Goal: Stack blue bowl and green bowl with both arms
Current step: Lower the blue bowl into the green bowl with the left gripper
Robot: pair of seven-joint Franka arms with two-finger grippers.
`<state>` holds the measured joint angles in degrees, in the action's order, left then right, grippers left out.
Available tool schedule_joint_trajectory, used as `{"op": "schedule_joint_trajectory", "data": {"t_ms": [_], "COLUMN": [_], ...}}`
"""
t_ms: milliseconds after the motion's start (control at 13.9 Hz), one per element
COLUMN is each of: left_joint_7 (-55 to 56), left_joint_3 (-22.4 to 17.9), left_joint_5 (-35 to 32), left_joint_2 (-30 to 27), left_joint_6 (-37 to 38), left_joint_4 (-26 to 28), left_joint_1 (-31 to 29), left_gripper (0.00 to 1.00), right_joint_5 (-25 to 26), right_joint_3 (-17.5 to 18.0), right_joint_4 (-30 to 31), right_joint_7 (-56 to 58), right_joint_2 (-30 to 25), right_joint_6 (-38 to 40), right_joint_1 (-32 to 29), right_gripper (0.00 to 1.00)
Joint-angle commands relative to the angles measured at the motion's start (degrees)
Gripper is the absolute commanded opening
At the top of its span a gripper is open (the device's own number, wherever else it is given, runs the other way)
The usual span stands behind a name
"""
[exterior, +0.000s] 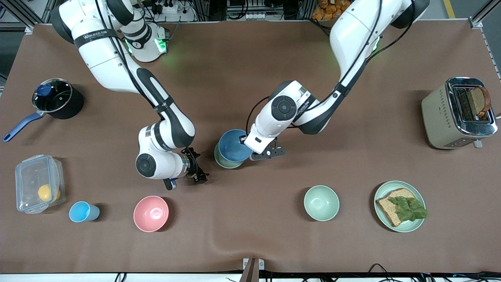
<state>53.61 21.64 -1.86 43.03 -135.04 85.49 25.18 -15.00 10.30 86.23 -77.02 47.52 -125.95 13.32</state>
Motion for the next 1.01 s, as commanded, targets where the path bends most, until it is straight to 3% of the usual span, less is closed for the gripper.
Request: {"op": "schedule_joint_trajectory", "data": {"t_ms": [0, 936], "left_joint_7": [-0.44, -0.09], "left_joint_3": [-2.3, -4.06], "left_joint_5": [-0.08, -0.08], "left_joint_2": [1.88, 5.4], "left_joint_6": [-0.48, -4.88], "left_joint_4": [-3.4, -5.34], "left_joint_1": [2.86, 5.06], "left_gripper": [0.0, 0.0], "right_joint_5": [-1.17, 2.34], "right_joint_3": [-0.02, -0.29], "right_joint_4": [-0.1, 0.43], "right_joint_7": [-1.73, -4.01], "right_joint_2": [-0.06, -0.5], "right_joint_6": [-0.62, 0.26], "right_joint_1": [0.57, 1.54], "right_gripper": [1.0, 1.0]}}
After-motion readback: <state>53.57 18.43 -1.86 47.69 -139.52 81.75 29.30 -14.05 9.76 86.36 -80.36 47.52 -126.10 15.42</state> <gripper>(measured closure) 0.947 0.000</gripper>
